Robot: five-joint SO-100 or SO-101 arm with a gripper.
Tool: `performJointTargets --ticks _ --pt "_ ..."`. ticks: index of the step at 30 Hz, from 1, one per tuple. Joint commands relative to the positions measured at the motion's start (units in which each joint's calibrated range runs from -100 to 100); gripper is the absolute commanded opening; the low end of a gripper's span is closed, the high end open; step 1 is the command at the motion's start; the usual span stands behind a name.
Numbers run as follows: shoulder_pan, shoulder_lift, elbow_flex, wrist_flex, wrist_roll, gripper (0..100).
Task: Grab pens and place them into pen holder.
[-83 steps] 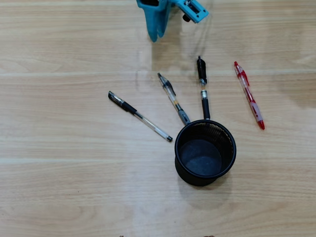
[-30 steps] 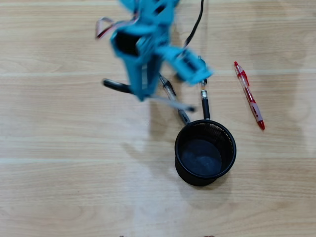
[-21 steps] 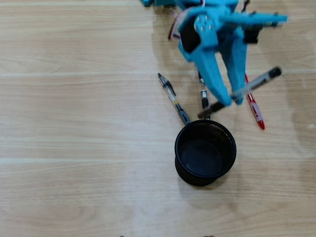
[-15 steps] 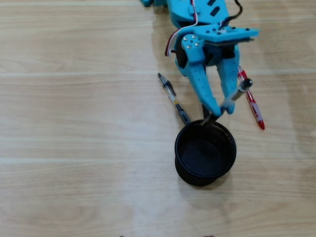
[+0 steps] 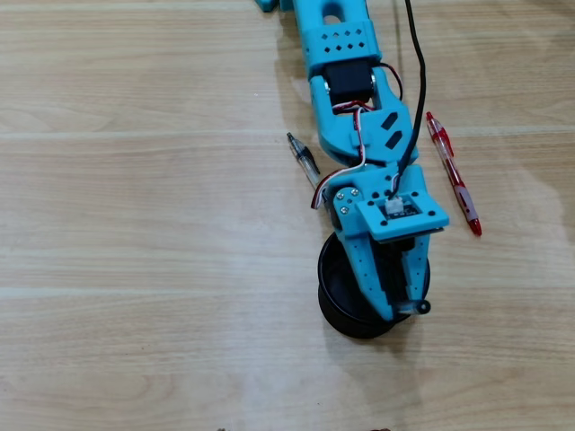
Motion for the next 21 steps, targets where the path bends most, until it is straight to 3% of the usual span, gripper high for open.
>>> performJointTargets --ticks 1,7,10,13,15,17,21 --pt "0.50 -2.62 -0.44 -0.90 2.39 18" --pt "2.60 -19.27 8.97 2.19 10.81 19" --pt "5.10 -31.70 10.69 22.22 20.17 19" --pt "9.13 -41.42 11.33 56.51 27.70 19" --pt "11.31 -41.92 13.41 75.50 28.69 19" --pt "11.55 -39.47 17.03 81.69 28.69 19" --pt "7.36 -28.40 20.74 81.86 26.49 19"
